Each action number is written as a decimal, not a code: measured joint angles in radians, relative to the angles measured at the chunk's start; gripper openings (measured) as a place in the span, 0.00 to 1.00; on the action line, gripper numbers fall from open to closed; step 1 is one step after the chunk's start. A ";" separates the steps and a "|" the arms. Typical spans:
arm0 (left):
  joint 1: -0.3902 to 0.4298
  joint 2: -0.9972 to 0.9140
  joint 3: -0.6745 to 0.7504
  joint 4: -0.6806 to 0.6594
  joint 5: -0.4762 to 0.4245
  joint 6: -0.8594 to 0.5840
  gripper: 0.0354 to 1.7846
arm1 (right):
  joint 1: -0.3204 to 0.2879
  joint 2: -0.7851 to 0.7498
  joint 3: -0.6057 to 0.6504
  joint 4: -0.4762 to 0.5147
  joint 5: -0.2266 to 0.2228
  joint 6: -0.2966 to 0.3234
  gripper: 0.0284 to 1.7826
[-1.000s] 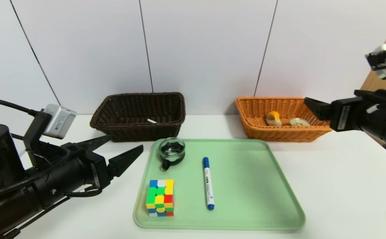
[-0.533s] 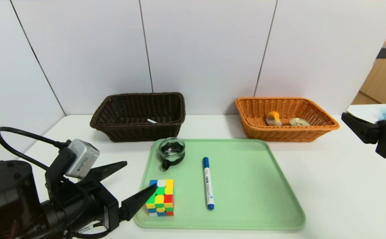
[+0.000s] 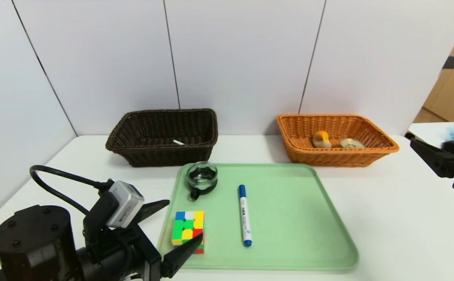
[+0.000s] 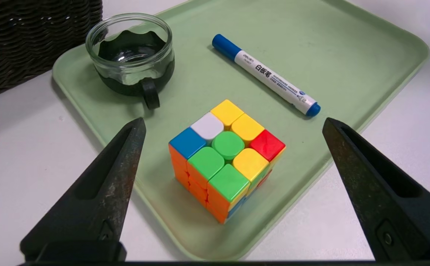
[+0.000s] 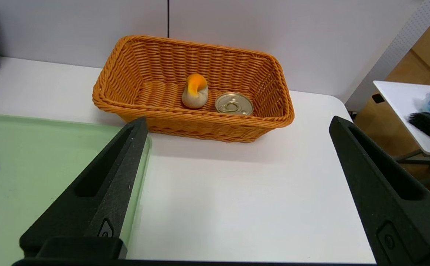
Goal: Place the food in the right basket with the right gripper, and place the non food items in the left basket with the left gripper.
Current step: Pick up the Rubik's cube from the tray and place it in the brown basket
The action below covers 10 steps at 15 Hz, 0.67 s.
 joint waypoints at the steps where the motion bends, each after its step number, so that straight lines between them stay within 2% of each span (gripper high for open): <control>1: -0.004 0.024 0.007 -0.034 0.001 0.006 0.94 | 0.000 -0.005 0.001 0.005 0.000 0.000 0.95; 4: -0.009 0.089 0.022 -0.107 0.016 0.012 0.94 | 0.000 -0.013 0.001 0.018 0.000 0.001 0.95; 10: -0.012 0.159 0.024 -0.149 0.036 0.019 0.94 | 0.001 -0.017 0.002 0.018 0.001 0.001 0.95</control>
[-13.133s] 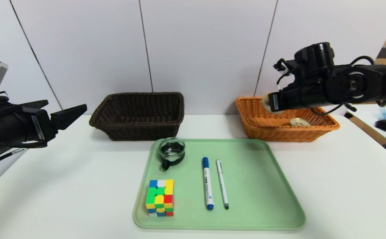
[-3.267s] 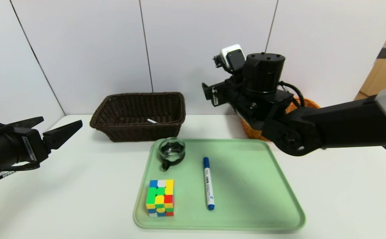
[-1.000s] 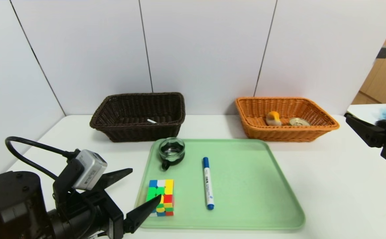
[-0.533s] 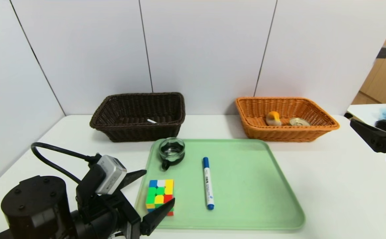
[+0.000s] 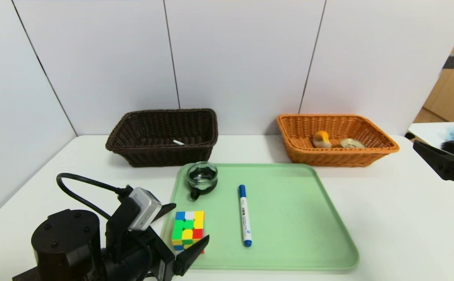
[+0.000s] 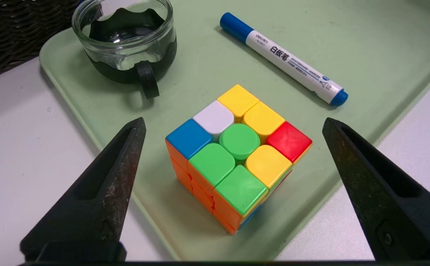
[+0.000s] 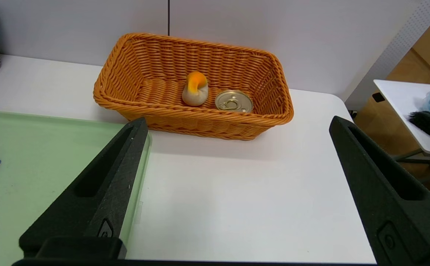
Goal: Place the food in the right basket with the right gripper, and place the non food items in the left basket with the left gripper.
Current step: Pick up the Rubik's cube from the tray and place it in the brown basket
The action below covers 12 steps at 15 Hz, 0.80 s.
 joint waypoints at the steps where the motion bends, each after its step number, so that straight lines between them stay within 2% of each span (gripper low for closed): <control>1: 0.000 0.015 0.000 -0.024 0.004 0.000 0.94 | 0.000 0.000 -0.001 0.000 0.000 -0.001 0.95; 5: -0.003 0.100 0.008 -0.149 0.033 0.000 0.94 | 0.000 0.000 -0.002 0.000 0.006 -0.001 0.95; 12: -0.022 0.165 0.027 -0.156 0.044 -0.008 0.94 | 0.000 0.001 -0.001 0.002 0.006 0.000 0.95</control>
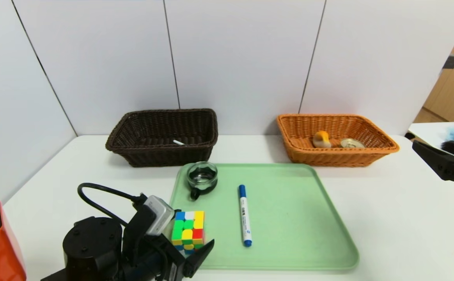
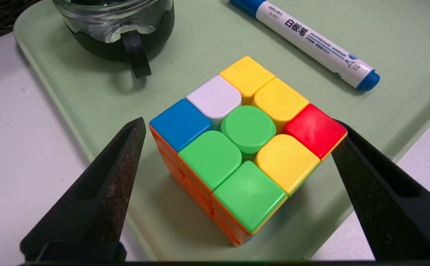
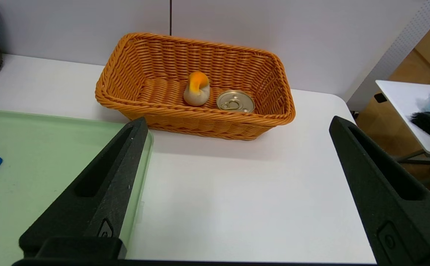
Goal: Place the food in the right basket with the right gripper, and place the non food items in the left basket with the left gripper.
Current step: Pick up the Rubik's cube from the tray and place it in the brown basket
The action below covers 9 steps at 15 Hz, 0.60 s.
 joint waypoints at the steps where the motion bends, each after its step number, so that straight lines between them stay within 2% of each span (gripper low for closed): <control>1: 0.000 0.003 -0.001 0.000 0.000 0.000 0.94 | 0.000 0.000 0.000 0.000 0.000 0.000 0.95; 9: -0.001 0.006 -0.008 0.000 0.027 0.003 0.94 | 0.000 0.000 0.007 -0.001 0.000 0.000 0.95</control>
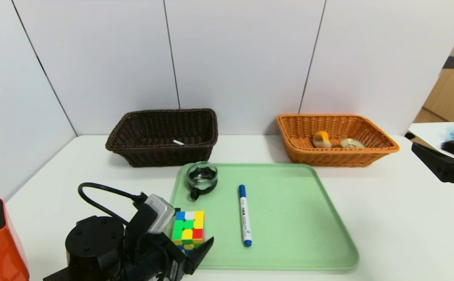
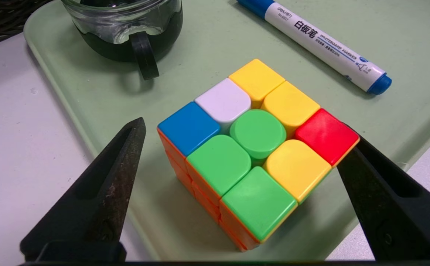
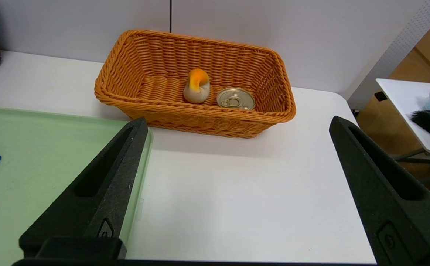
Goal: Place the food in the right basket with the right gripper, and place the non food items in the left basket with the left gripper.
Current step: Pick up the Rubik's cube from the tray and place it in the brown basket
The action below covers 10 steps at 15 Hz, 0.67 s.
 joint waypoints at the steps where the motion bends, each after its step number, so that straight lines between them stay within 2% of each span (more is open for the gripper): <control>1: 0.000 -0.001 0.000 0.000 0.001 0.001 0.94 | 0.000 0.000 0.000 0.000 0.000 0.000 0.95; 10: -0.006 -0.016 -0.002 0.000 0.001 0.003 0.94 | 0.000 0.000 0.008 0.001 0.001 0.000 0.95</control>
